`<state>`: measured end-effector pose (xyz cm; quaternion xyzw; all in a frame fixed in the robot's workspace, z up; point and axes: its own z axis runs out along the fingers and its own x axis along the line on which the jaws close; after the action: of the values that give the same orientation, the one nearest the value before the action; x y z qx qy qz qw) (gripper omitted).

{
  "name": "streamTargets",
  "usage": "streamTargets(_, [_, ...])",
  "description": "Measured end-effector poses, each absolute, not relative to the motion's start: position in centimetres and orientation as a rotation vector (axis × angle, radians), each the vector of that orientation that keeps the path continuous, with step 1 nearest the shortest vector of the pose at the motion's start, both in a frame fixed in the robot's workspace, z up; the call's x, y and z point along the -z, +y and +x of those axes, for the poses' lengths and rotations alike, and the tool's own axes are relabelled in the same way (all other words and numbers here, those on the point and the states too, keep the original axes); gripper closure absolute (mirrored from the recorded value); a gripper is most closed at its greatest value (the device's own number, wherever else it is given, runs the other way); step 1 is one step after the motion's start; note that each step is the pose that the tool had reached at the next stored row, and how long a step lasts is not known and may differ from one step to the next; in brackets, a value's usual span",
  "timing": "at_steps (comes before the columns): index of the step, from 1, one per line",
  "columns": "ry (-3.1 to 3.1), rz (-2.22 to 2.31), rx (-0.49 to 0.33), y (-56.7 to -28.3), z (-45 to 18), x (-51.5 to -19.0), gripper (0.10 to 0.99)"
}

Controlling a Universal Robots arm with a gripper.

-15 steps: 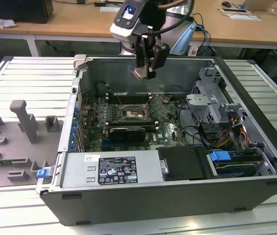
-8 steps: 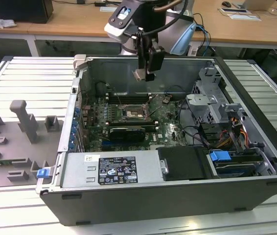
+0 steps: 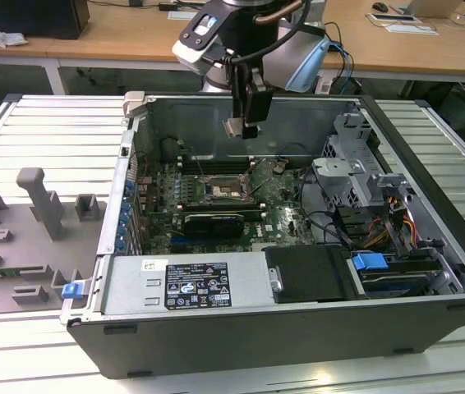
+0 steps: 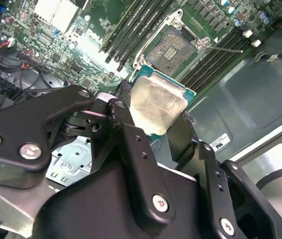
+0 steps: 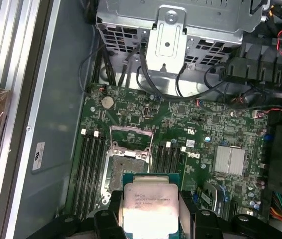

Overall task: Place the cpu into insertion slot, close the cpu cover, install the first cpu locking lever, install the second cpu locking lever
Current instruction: 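Place the cpu into insertion slot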

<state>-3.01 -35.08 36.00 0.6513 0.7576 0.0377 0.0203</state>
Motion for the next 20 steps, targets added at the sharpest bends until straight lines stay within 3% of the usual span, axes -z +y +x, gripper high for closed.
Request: streamTargets(20, [2.297,2.077,-0.115,-35.1,-3.0,-34.9,0.553])
